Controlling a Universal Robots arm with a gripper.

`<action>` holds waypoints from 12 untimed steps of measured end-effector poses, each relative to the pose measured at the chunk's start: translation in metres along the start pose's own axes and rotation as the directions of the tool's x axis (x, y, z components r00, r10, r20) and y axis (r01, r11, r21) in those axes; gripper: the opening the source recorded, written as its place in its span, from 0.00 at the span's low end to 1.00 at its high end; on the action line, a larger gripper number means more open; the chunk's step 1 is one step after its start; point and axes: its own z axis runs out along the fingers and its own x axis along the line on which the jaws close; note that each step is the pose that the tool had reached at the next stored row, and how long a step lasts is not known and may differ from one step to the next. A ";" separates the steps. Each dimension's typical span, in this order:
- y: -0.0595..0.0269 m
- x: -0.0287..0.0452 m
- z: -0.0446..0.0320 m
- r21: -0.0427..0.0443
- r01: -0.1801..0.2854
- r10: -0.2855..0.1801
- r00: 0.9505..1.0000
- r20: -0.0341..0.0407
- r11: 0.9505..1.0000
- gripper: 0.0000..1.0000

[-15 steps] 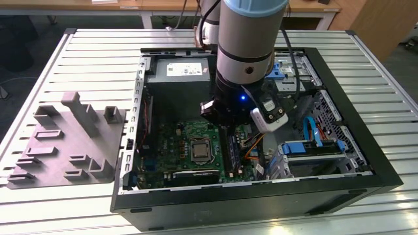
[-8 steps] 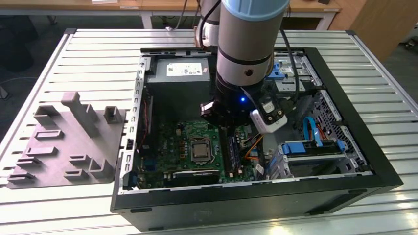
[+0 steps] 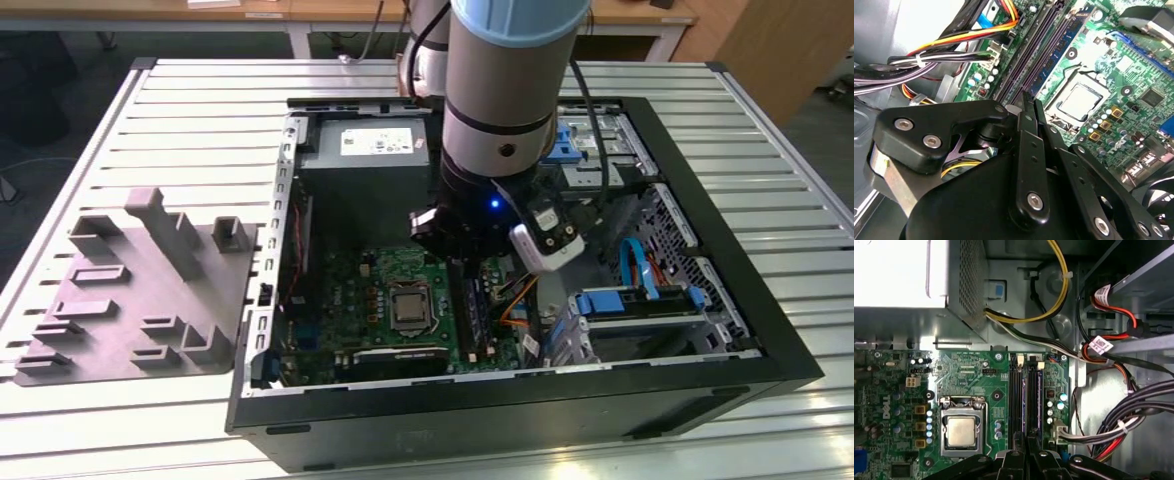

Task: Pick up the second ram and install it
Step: 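Insert the second ram into the second slot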

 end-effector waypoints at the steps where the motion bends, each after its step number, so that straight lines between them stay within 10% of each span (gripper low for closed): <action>1: 0.0003 -0.0001 0.0003 0.000 0.000 0.000 1.000 0.000 1.000 0.13; 12: 0.0003 0.0001 0.0043 0.000 0.000 0.000 1.000 0.000 1.000 0.13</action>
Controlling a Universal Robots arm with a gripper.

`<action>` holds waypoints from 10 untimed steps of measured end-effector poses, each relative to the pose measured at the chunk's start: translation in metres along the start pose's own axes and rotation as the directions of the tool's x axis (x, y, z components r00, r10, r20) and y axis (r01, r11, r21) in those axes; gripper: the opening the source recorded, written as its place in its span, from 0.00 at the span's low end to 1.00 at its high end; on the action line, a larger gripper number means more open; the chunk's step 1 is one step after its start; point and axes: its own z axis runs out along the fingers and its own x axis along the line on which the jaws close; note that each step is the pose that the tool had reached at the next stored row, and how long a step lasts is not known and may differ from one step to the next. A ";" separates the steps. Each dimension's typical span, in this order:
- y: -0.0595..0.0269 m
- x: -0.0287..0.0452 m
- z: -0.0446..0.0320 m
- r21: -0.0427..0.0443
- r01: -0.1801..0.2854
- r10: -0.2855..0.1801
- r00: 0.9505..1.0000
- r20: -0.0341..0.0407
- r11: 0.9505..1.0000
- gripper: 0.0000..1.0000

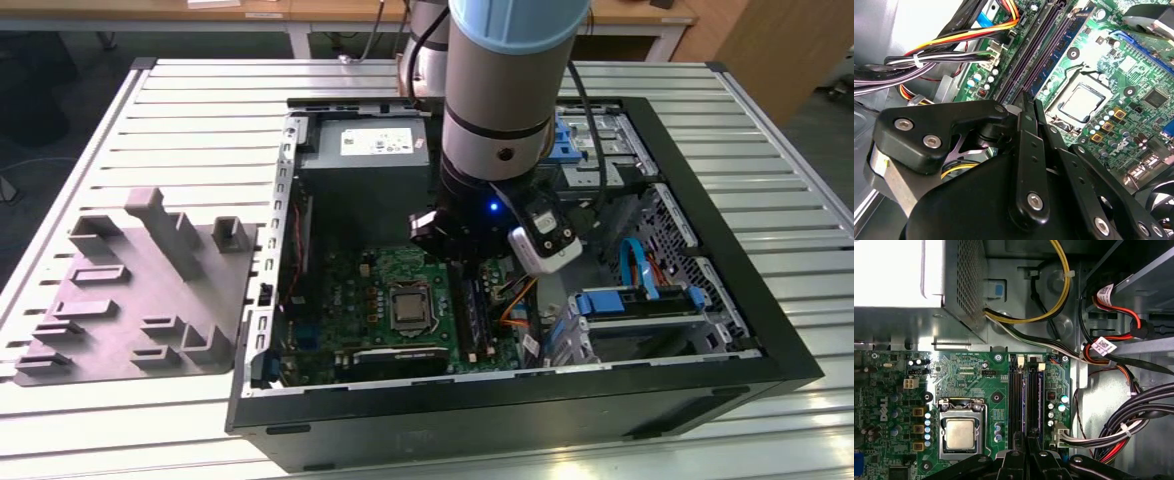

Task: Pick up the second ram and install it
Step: 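Insert the second ram into the second slot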

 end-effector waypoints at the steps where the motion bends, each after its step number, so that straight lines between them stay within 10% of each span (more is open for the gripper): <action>1: 0.0000 0.0000 0.0000 0.000 0.000 0.000 1.000 0.000 1.000 0.13; 10: 0.0000 0.0000 0.0015 0.000 0.000 0.000 1.000 0.000 1.000 0.13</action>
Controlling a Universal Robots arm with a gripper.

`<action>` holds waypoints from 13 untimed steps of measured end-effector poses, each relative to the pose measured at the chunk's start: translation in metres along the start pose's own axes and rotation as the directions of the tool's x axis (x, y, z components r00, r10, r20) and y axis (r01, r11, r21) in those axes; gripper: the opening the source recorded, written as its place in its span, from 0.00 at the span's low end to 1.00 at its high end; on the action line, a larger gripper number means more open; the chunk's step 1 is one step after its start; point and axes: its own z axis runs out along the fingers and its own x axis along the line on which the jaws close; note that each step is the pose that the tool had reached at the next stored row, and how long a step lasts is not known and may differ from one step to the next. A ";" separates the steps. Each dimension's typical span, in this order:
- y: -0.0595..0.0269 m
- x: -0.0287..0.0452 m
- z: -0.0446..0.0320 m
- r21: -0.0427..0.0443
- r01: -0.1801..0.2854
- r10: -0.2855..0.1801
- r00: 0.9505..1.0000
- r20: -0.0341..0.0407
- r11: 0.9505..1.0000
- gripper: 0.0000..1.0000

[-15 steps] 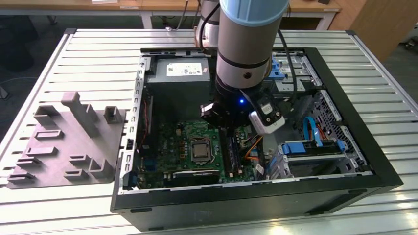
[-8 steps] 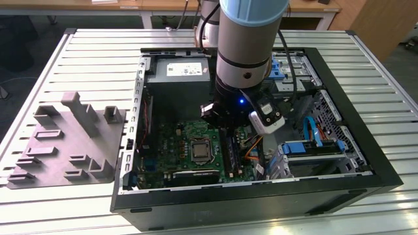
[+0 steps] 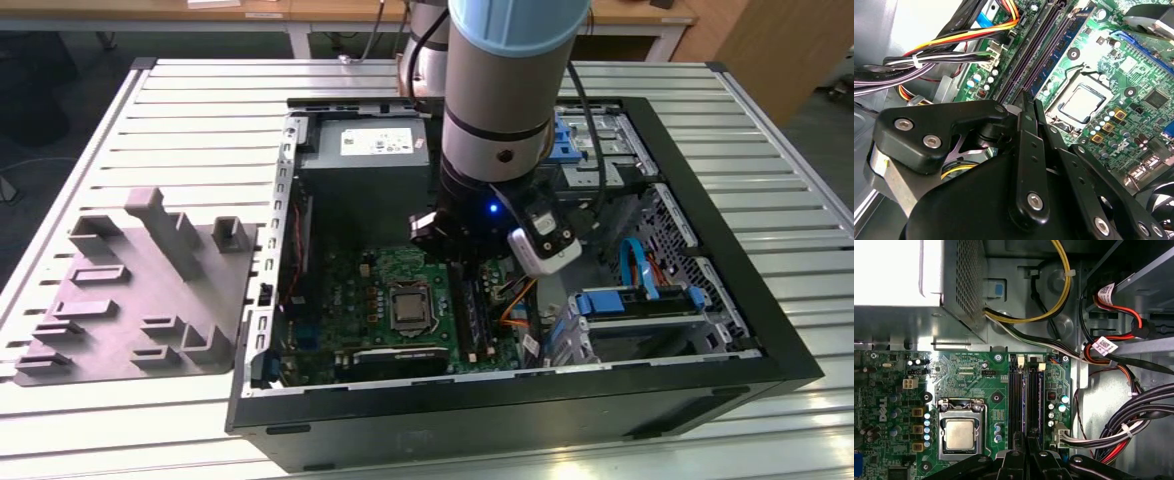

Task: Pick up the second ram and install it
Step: 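Insert the second ram into the second slot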

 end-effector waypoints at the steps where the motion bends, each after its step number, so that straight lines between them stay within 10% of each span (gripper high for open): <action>1: 0.0000 0.0000 0.0003 0.000 0.000 0.000 1.000 0.000 1.000 0.13; 13: 0.0000 0.0002 0.0058 -0.014 0.000 0.000 1.000 0.000 1.000 0.13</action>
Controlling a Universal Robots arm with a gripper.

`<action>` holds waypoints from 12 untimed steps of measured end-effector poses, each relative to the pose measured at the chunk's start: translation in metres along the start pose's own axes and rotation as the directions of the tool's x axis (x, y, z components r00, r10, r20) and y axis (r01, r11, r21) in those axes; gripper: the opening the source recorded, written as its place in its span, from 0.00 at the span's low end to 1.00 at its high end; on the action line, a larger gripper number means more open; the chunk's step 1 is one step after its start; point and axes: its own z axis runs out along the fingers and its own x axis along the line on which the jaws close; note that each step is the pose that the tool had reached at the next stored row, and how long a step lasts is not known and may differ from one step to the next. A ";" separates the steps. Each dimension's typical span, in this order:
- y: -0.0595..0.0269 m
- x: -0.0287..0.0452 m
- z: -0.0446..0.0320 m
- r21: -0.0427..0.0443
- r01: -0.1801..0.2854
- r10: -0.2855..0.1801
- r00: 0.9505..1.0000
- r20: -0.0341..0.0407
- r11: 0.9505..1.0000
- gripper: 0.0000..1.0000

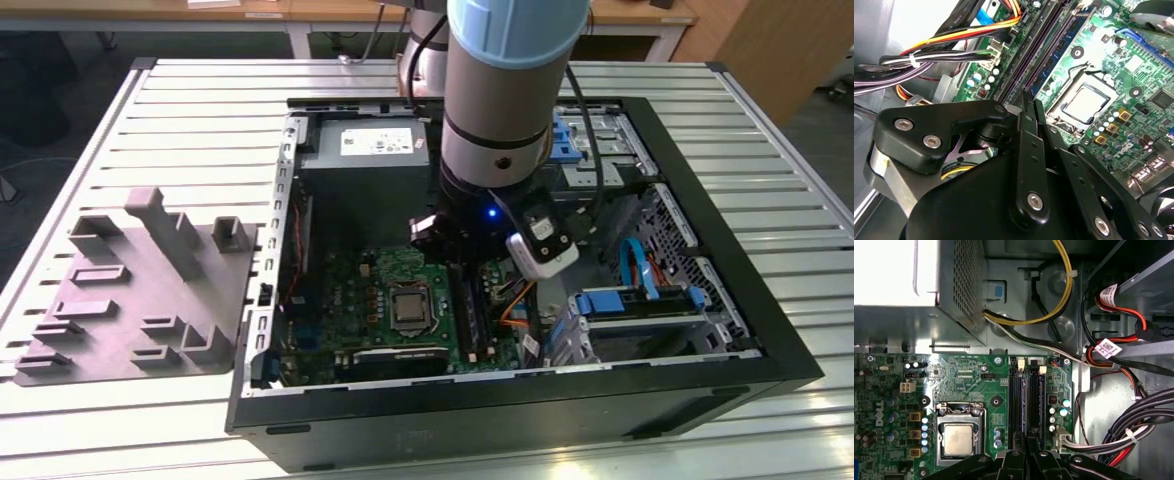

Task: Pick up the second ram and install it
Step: 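Insert the second ram into the second slot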

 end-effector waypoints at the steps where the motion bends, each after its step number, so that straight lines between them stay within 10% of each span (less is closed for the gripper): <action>1: 0.0000 0.0000 0.0004 0.000 0.000 0.000 1.000 0.000 1.000 0.13; 12: -0.0002 0.0015 0.0037 0.000 0.000 0.000 1.000 0.000 1.000 0.13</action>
